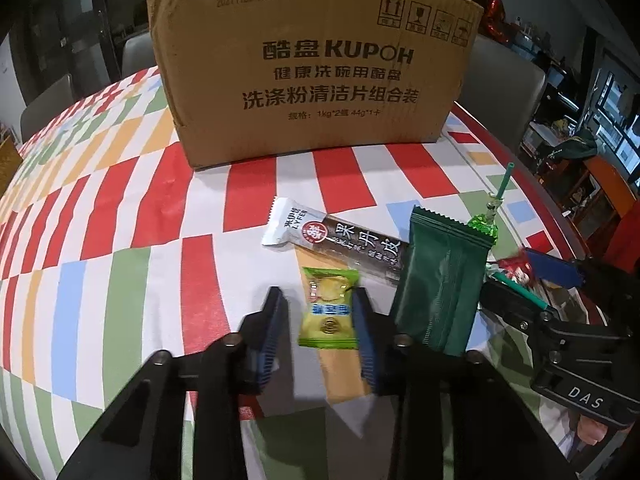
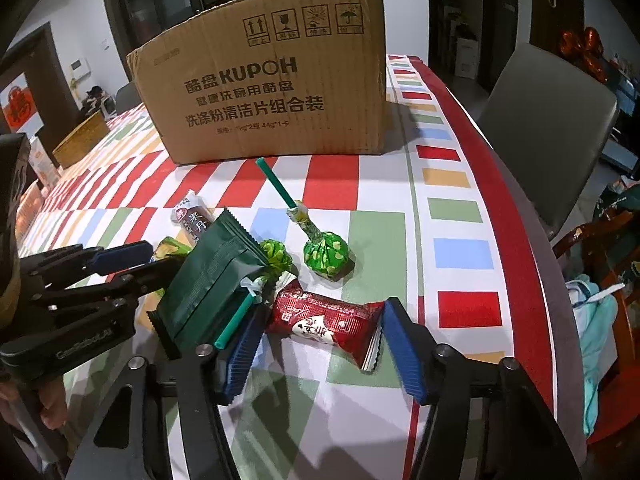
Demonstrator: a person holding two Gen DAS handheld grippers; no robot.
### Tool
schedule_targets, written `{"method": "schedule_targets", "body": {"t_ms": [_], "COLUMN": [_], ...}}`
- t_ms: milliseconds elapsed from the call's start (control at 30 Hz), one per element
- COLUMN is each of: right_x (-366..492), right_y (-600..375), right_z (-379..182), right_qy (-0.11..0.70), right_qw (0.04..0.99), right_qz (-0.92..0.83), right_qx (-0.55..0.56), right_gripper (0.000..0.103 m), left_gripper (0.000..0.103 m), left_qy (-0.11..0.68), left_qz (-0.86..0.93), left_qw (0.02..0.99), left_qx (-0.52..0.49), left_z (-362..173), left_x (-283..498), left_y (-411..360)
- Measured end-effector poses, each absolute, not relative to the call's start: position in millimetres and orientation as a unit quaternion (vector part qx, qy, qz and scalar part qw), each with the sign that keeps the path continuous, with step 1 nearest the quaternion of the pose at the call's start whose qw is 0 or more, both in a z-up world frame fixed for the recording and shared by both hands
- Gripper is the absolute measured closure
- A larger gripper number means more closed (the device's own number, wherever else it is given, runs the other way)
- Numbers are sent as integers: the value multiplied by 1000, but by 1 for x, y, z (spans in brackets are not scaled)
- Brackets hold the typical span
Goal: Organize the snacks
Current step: 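Grasp the yellow candy with the left tool while the right tool grasps the red wrapped snack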
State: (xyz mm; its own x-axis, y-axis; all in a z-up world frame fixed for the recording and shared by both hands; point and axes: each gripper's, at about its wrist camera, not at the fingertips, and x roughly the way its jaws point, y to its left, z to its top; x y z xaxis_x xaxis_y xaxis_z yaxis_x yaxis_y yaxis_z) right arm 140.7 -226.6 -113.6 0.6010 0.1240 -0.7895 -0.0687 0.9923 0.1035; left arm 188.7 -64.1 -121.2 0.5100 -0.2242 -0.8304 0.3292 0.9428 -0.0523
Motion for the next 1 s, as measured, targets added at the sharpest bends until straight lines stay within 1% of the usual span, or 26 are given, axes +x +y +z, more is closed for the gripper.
{"method": "schedule_targets", "body": {"t_ms": [33, 133, 333, 400, 633, 733, 767, 800, 833, 867, 1000], "right_x": [140, 139, 134, 132, 119, 111, 108, 105, 102, 100, 100], "right_y": [-226, -227, -232, -233, -234, -233, -232, -231, -228, -228, -221], "right_z": [-114, -112, -108, -105, -85, -76, -73, -70, -67, -65, -65], "right_qy": [444, 443, 437, 432, 405, 392, 387, 383, 377, 373, 371], "right_qw": [894, 894, 897, 900, 912, 918, 921, 923, 925, 927, 927], "right_qz": [57, 56, 53, 50, 46, 43, 41, 40, 38, 38, 46], "right_qx": [32, 31, 37, 38, 33, 25, 23, 19, 13, 11, 7], "right_gripper": [49, 51, 53, 53, 53, 53, 53, 53, 53, 53, 53], "left_gripper": [78, 80, 81, 93, 97, 95, 90, 78, 72, 68, 69], "left_qy": [469, 469, 452, 446, 432, 432, 435, 437, 438, 440, 458], "left_qz": [-160, -160, -155, -155, -165, -169, -172, -171, -171, -173, -169], "left_qw": [867, 867, 877, 880, 885, 885, 883, 882, 881, 880, 871], "left_qx": [56, 56, 56, 52, 45, 41, 44, 47, 50, 52, 55], "left_z": [-121, -120, -105, -98, -82, -81, -82, -84, -87, -90, -102], "left_x": [189, 188, 178, 173, 156, 149, 147, 146, 146, 146, 154], "left_y": [-65, -66, -65, -64, -62, -59, -59, -59, -59, -60, -60]}}
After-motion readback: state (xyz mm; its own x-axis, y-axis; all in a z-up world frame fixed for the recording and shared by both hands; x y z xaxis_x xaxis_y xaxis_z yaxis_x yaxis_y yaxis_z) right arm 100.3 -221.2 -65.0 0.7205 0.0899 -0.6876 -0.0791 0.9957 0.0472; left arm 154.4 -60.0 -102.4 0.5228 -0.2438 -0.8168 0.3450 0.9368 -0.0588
